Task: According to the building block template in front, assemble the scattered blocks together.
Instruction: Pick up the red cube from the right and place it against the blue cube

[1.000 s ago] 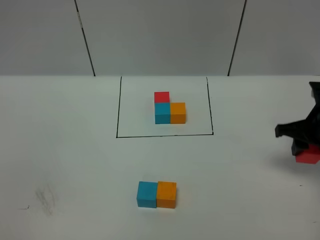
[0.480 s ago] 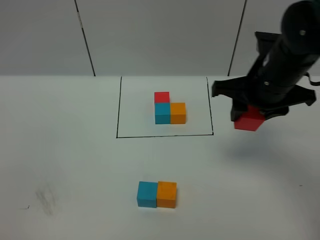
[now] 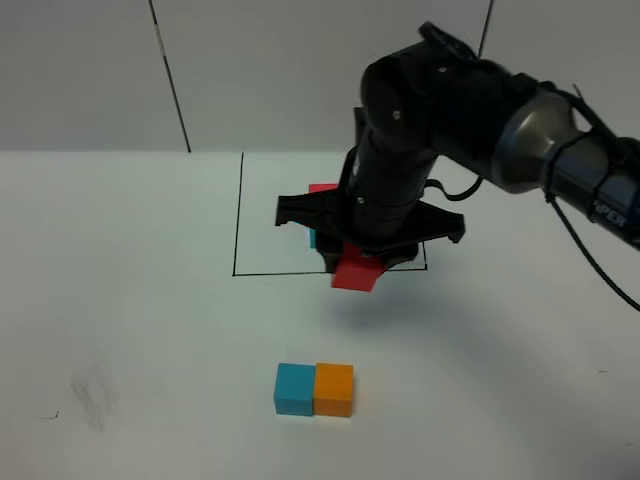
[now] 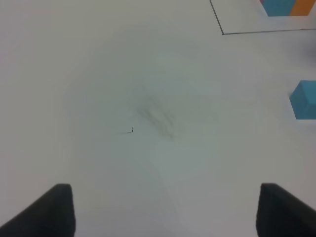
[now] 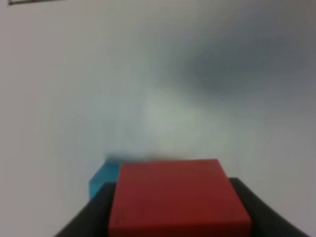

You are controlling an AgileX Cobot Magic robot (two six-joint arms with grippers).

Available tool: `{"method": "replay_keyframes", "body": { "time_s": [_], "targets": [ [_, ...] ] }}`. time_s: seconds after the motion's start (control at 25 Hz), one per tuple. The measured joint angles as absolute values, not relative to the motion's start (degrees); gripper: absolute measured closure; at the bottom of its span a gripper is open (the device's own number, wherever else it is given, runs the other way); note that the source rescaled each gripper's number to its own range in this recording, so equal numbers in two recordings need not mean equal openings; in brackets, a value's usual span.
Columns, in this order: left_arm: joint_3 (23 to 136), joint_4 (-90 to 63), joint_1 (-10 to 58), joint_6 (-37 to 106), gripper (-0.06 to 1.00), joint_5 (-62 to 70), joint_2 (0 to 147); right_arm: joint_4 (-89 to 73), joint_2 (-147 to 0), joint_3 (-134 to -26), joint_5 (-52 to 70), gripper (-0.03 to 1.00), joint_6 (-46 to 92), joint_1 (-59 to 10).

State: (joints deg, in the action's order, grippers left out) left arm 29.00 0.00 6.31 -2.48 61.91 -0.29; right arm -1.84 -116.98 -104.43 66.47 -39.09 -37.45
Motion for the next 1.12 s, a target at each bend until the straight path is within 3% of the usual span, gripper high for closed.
{"method": "replay_keyframes", "body": {
  "time_s": [0.24, 0.72, 1.12],
  "targets": [
    [29.00, 0.00, 6.31, -2.48, 0.10, 61.91, -0.29, 6.58, -119.64, -104.70, 63.50, 0.94, -47.80, -43.13],
    [29.00, 0.00, 6.31, -2.43, 0.10, 61.91, -0.29, 5.88, -132.65, -118.12, 69.00, 0.95, -46.49, -43.43],
    [29.00, 0.00, 6.31, -2.43, 0.10, 61.91, -0.29, 3.81, -134.50, -119.33, 69.37, 0.95, -47.04, -43.86]
  ]
}}
